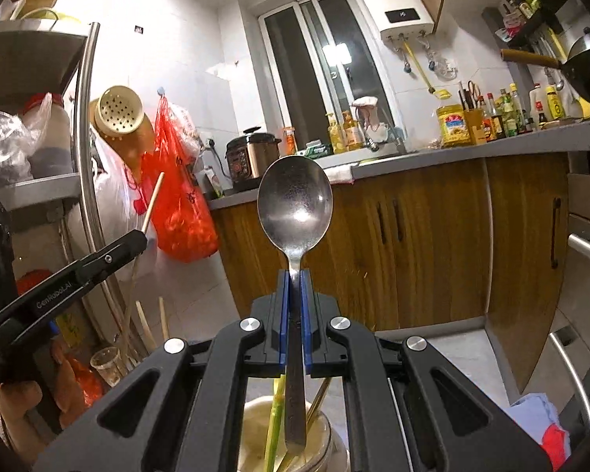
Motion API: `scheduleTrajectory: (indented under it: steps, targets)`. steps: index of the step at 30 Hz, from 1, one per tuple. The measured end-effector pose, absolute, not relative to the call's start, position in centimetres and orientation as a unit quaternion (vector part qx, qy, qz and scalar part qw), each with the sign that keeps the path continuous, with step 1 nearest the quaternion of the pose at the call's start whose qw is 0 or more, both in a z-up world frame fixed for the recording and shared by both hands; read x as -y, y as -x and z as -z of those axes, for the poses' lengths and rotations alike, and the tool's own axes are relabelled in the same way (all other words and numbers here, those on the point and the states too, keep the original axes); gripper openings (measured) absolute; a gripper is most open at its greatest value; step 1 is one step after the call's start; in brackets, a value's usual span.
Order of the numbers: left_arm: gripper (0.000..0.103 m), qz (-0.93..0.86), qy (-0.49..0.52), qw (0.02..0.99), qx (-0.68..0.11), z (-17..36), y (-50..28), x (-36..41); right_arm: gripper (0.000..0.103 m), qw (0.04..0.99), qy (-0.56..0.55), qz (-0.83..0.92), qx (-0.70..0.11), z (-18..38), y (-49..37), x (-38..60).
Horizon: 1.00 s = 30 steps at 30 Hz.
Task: Organize utensils
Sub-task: 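Lift the chopstick and spoon and carry them over the ceramic holder, then drop the chopstick with the left tool while the right drops the spoon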
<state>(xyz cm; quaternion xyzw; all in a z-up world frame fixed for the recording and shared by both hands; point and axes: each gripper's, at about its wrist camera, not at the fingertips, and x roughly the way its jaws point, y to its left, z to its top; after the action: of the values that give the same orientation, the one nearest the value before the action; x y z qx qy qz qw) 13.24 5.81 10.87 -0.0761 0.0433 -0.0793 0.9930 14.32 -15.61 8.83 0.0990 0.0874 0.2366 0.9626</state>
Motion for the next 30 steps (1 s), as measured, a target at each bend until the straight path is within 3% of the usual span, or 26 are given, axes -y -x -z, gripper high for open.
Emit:
scheduleTrajectory:
  steps: [17, 30]
  targets:
    - [0.007, 0.125, 0.067, 0.974, -0.175, -7.5, -10.0, -7.8, 0.006, 0.942, -0.025, -0.282, -0.182, -5.7, -11.7, 15.1]
    - [0.01, 0.121, 0.04, 0.97, -0.207, -6.1, -10.6, -7.2, 0.007, 0.937, -0.041, -0.267, -0.219, -5.2, -12.7, 15.0]
